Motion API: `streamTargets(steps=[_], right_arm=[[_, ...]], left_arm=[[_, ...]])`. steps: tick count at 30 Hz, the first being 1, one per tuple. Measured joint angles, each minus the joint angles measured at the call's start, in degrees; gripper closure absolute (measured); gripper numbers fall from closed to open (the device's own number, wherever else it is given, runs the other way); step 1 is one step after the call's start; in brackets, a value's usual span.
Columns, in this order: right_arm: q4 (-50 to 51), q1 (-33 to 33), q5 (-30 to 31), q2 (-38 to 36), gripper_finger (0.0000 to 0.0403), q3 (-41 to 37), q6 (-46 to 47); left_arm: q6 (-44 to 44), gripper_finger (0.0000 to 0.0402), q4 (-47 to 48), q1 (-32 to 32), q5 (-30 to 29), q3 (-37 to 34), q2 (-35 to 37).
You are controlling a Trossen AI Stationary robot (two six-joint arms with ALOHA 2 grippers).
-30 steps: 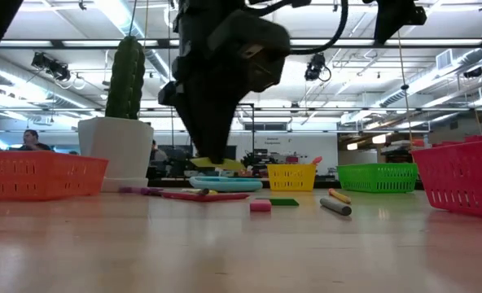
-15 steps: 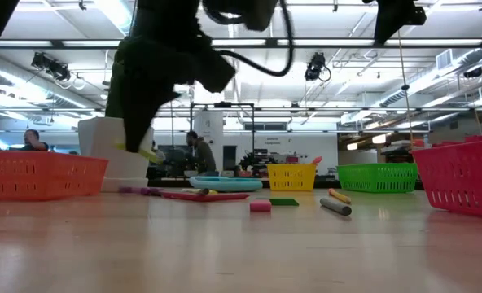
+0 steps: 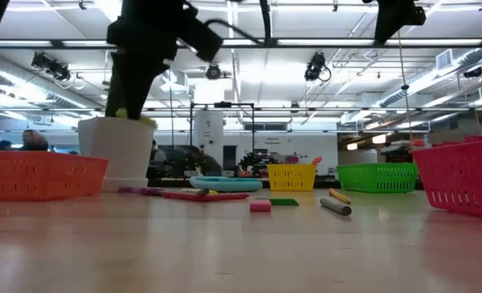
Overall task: Sort crayons/erasers/pens/pencils in bins
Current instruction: Put the yellow eraser into the orange bin
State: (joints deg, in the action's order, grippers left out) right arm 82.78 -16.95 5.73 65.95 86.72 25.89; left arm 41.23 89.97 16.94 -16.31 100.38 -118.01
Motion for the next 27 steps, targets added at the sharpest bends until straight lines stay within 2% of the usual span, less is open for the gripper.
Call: streamTargets(steps=[6, 13, 20, 27], right_arm=[[0.1, 0.0, 0.0, 0.0, 0.0319, 0.0, -0.1], [0.3, 0.0, 0.0, 0.0, 0.0319, 0.0, -0.1], [0.3, 0.0, 0.0, 0.0, 0.0319, 0.0, -0.1], [0.3, 0.0, 0.0, 0.0, 0.0319, 0.0, 0.1]], left_arm=[[0.0, 0.0330, 0.1, -0.4, -5.8, -2.2, 5.3], [2.6, 0.0332, -1.7, -1.2, -7.0, -15.2, 16.3], [4.7, 0.0332, -5.3, -1.6, -1.4, -30.0, 29.2], [5.9, 0.0333, -12.2, -3.9, 3.5, -40.2, 36.9]])
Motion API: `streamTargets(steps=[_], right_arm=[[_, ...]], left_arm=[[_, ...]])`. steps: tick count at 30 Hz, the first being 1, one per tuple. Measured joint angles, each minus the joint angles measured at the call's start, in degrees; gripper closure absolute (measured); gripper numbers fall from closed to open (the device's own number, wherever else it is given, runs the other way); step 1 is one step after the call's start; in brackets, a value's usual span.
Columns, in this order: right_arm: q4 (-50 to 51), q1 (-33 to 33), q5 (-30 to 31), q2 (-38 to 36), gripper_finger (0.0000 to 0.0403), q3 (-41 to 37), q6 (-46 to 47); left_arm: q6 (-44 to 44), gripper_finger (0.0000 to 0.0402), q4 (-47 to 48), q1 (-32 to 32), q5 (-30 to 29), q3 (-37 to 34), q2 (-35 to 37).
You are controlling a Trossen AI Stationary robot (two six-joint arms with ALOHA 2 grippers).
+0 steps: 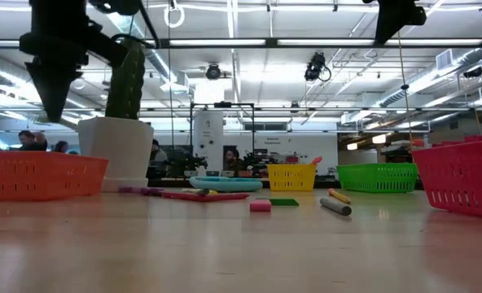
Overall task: Sort crayons/erasers/pens/pencils in bins
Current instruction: Put the yellow eraser into the orange bin, then put the green eraser into the orange bin
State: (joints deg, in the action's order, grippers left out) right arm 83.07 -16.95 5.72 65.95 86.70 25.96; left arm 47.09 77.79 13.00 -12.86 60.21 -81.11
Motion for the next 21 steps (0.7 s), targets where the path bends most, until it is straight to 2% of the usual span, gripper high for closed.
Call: streamTargets(steps=[12, 21], right_arm=[[0.0, 0.0, 0.0, 0.0, 0.0319, 0.0, 0.8], [0.0, 0.0, -0.4, 0.0, 0.0319, 0.0, 1.7]], left_arm=[[2.1, 0.0353, -10.2, -2.3, 4.0, -11.1, 1.7], [3.3, 0.0366, -12.8, -2.3, 4.4, -14.6, 1.7]])
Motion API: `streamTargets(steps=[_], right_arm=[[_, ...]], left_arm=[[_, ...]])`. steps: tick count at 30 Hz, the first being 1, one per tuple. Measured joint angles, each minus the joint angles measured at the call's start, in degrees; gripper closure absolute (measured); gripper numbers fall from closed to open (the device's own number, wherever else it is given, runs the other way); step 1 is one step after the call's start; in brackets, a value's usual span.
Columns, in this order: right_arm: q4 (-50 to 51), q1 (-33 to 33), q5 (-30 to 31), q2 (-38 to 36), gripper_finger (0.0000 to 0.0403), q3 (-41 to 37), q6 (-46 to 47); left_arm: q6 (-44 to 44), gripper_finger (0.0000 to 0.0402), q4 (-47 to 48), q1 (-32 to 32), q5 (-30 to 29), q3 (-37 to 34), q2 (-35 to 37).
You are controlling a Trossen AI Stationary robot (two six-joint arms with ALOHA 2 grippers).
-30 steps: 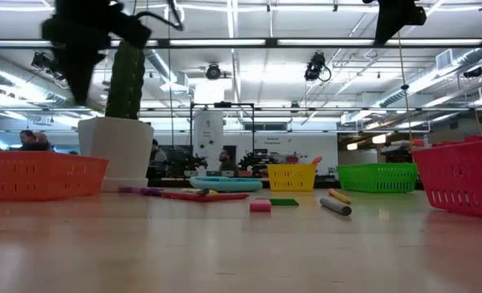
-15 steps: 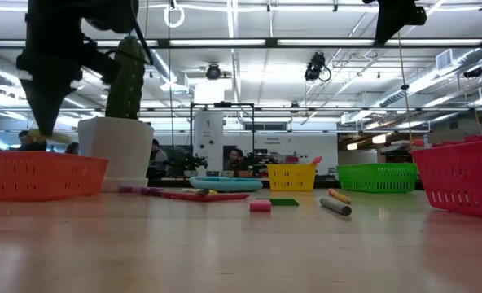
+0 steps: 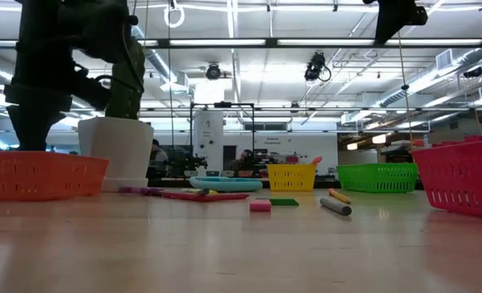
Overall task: Sort crayons/erasers/pens/pencils in bins
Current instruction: Put the green eraser into the orange bin
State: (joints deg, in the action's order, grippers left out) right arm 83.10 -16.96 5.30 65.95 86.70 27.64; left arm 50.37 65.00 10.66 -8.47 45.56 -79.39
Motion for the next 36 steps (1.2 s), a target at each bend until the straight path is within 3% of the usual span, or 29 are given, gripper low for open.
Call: streamTargets(steps=[14, 19, 24, 30, 36], right_arm=[[0.3, 0.0, 0.0, 0.0, 0.0319, 0.0, 0.0], [0.4, 0.0, 0.1, 0.0, 0.0319, 0.0, 0.0], [-1.0, 0.0, 0.2, 0.0, 0.0319, 0.0, 2.4], [-3.1, 2.7, 0.4, 0.0, 0.0319, 0.0, 4.0], [-3.1, 5.9, 3.0, 0.0, 0.0319, 0.0, 3.9]], left_arm=[[0.4, 0.0368, -3.4, -1.3, 2.3, 0.0, -0.1], [2.4, 0.0373, 2.4, -3.4, 0.8, 4.9, 0.4], [2.7, 0.0390, 2.4, -4.1, -3.3, 12.1, 0.4], [1.5, 0.0393, -4.8, -4.0, -6.8, 19.4, 0.4], [-6.8, 0.0367, -21.2, -2.4, -6.9, 22.8, 0.2]])
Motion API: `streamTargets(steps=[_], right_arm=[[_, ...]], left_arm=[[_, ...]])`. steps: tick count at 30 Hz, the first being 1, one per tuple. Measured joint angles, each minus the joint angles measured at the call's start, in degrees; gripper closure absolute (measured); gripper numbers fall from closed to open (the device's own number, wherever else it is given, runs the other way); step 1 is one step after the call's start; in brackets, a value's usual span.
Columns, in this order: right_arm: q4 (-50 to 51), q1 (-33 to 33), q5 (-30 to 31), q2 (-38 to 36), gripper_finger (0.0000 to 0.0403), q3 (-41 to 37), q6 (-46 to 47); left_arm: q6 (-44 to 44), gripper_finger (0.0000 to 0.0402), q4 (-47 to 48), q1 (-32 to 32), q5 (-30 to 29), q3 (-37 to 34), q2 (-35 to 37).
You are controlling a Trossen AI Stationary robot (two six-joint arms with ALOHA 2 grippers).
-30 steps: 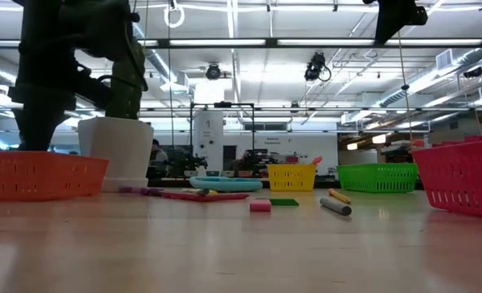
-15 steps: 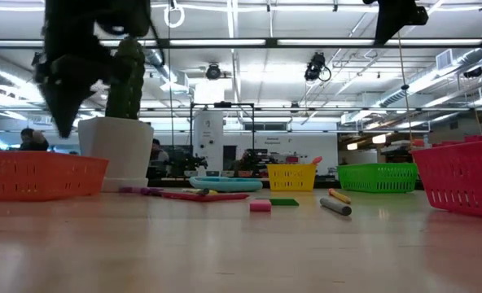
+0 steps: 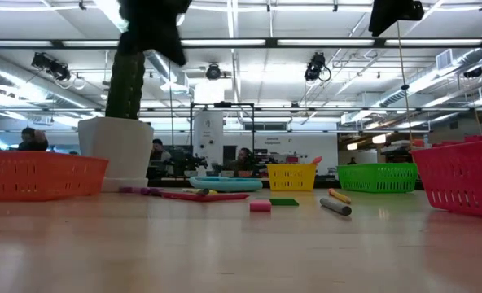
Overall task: Sort crayons/erasers/pens/pencils in bins
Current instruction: Put the green eraser into the orange bin
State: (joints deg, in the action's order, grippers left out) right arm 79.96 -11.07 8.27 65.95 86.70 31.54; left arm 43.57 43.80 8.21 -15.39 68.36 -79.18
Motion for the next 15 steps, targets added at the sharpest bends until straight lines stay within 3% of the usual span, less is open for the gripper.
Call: streamTargets(steps=[4, 11, 15], right_arm=[[0.0, 1.2, 1.2, 0.0, 0.0319, 0.0, 0.1], [-1.3, 4.3, 2.3, 0.0, 0.0319, -0.2, 4.6], [-7.2, 8.9, -0.8, 0.0, 0.0319, -2.7, 6.0]], left_arm=[[-2.3, 0.0358, -8.6, 1.2, 0.6, 0.0, -0.7], [1.0, 0.0355, -11.2, 2.9, 0.6, -0.1, -3.1], [2.6, 0.0350, -12.3, 4.0, 0.7, 0.0, -3.4]])
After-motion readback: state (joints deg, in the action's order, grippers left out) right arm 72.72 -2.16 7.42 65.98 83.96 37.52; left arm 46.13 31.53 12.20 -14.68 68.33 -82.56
